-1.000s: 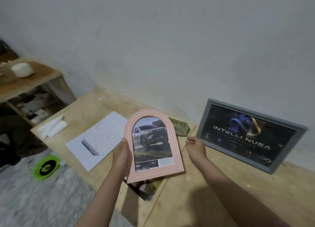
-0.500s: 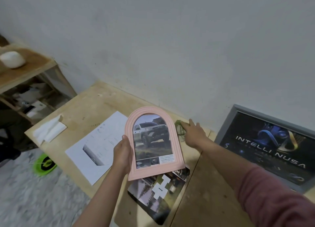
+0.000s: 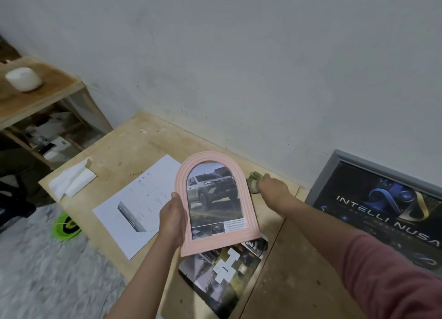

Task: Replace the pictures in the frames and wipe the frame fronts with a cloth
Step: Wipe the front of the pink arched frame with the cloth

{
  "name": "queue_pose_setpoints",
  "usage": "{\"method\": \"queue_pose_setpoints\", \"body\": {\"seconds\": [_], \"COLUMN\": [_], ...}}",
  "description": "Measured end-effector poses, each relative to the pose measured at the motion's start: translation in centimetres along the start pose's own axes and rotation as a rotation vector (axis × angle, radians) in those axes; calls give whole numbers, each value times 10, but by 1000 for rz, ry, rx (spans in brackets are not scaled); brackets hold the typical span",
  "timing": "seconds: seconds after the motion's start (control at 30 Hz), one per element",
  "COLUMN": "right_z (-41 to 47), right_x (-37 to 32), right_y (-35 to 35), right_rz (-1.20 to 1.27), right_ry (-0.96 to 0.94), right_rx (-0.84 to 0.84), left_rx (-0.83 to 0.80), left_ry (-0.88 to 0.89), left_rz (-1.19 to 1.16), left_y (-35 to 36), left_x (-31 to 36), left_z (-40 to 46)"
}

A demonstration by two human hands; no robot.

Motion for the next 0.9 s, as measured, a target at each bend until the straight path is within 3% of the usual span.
{"method": "queue_pose_setpoints", "body": {"seconds": [0.13, 0.2, 0.33, 0.43, 0.53, 0.67, 0.8, 0.9], "right_z": [-7, -20, -50, -65, -78, -118, -171, -211], "right_x": [34, 44, 29, -2, -28, -37, -36, -31], "right_y": [-17, -41, -101, -120, -122, -128, -111, -85], "right_rz": [819, 1014, 954, 585, 323, 316, 407, 445], "right_ry": [362, 409, 190, 40, -8, -6, -27, -123], "right_rx": [141, 330, 573, 591, 615, 781, 686, 454], "left_rx": [-4, -36, -126, -159, -151, -257, -419, -463], "left_ry": [7, 50, 121, 220, 309, 243, 162, 211], "left_rz": [-13, -10, 31, 14, 1, -141, -250, -168], "left_y": [0, 3, 18, 35, 49, 65, 79, 89], "left_x": [5, 10, 17, 20, 23, 23, 21, 21], "left_z": [-9, -19, -38, -58, -74, -92, -104, -115]}}
Point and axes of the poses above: each hand's wrist, its own z-axis towards the middle knuckle, its own y-axis out of the palm, x = y × z, the point moved 6 cm from there along z, towards the middle knuckle, and after that the axes turned 15 degrees about -z, right-handed, at the moved point
